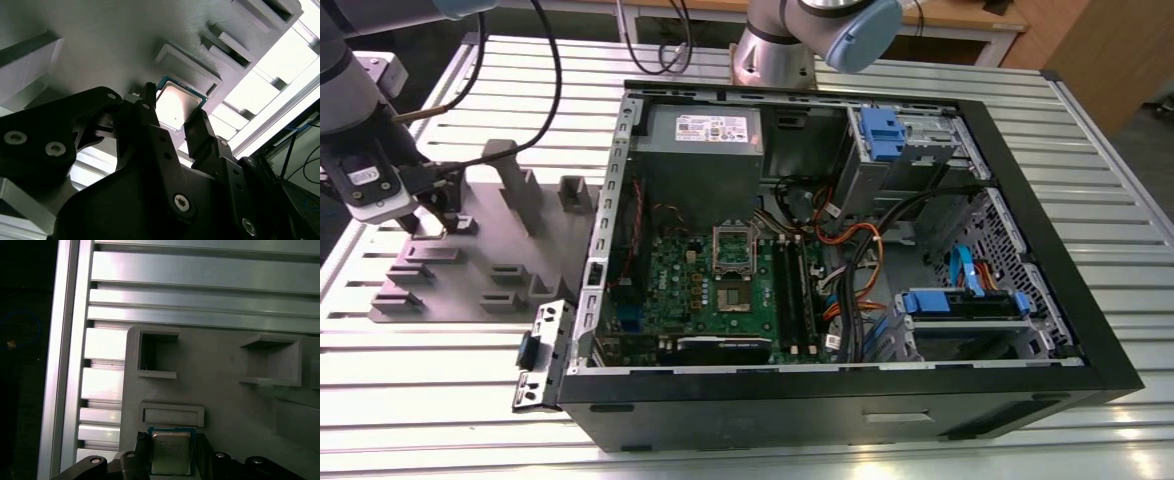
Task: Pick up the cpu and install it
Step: 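Pick up the cpu and move it towards the insertion slot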
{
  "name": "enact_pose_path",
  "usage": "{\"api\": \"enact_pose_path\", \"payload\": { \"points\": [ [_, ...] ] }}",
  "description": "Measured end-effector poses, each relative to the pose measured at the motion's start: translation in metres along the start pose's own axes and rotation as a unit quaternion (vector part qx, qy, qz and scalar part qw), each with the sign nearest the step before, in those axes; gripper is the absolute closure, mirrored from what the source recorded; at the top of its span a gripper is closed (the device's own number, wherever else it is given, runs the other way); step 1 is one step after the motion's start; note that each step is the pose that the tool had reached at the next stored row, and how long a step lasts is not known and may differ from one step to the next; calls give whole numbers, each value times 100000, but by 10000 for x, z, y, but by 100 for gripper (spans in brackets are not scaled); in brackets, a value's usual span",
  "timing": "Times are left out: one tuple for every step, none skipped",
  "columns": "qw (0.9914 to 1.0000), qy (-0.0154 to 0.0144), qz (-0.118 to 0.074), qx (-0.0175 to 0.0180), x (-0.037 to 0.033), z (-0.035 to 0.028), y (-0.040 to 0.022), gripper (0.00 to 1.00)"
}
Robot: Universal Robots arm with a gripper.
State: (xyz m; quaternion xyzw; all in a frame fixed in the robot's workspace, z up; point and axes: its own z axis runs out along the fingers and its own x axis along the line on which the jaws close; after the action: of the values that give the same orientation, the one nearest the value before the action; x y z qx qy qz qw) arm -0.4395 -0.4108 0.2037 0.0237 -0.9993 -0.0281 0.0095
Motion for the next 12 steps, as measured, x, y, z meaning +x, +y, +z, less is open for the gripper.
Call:
{"api": "enact_pose_path", "payload": {
  "points": [
    [100000, 3, -2, 4, 0, -1, 0, 53],
    [100000, 4, -1, 3, 0, -2, 0, 53],
    [100000, 5, 0, 4, 0, -3, 0, 53],
    [100000, 5, -1, 4, 0, -4, 0, 53],
    [100000, 14, 2, 9, 0, -7, 0, 53],
    [100000, 11, 2, 6, 1, -11, 0, 53],
    [100000, 5, 1, 5, 0, -13, 1, 53],
    [100000, 8, 1, 5, 0, -17, 1, 53],
    [100000, 7, 0, 5, 0, -21, 1, 53],
    [100000, -4, 1, -2, 0, -23, 1, 53],
    [100000, -10, 0, -5, 0, -23, 1, 53],
    [100000, -8, -1, -3, 0, -25, 1, 53]
  ]
}}
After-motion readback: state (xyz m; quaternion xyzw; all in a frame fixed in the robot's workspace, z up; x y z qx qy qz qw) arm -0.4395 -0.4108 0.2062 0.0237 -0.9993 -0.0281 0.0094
